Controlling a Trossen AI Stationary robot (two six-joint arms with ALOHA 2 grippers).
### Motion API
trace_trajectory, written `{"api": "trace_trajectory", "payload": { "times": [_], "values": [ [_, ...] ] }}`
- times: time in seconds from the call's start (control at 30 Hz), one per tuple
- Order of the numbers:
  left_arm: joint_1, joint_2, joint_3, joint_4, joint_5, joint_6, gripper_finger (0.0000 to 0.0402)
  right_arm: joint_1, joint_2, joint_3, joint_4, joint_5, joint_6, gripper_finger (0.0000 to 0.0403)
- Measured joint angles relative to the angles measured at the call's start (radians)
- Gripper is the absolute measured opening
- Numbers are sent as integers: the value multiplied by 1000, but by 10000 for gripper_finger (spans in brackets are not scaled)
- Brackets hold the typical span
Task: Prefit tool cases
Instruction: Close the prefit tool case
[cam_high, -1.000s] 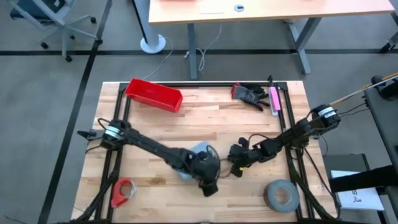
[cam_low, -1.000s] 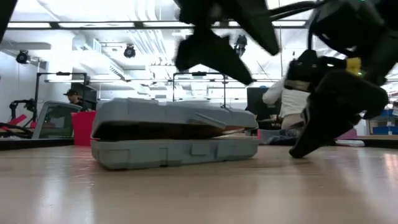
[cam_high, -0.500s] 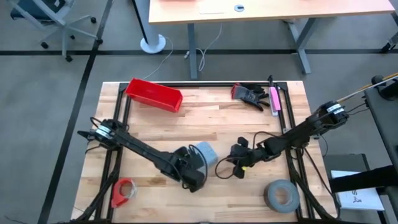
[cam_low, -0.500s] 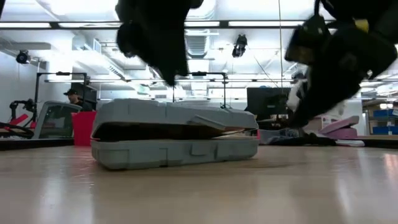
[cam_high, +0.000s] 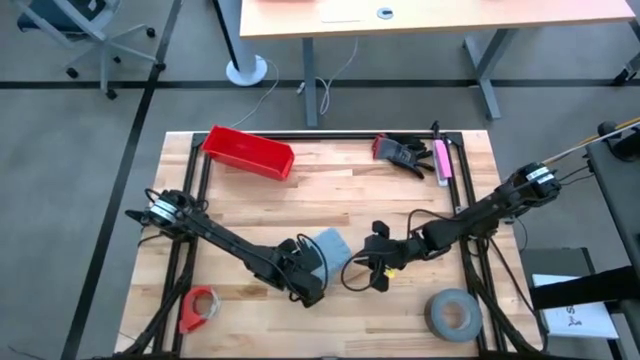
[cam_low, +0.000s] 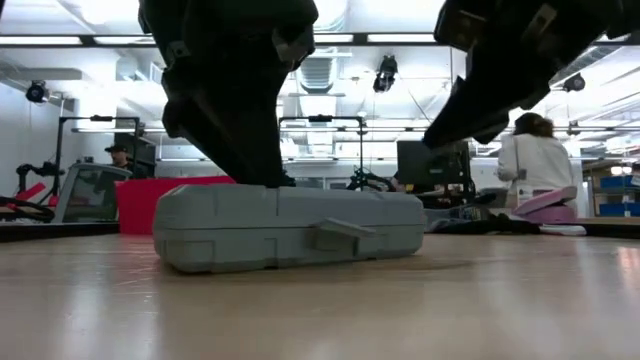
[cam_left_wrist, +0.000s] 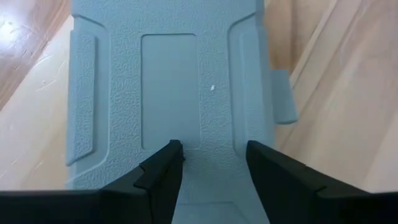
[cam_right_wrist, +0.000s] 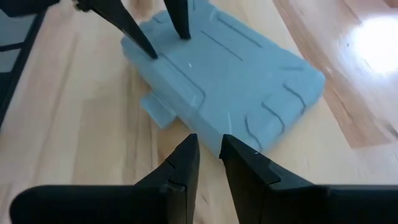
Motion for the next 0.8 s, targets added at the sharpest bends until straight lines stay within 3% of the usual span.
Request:
{"api": "trace_trajectory", "payload": {
  "times": [0.8],
  "values": [
    [4, 2, 37, 45, 26, 9, 192, -15, 167, 81, -3, -162, 29, 50]
  ]
}}
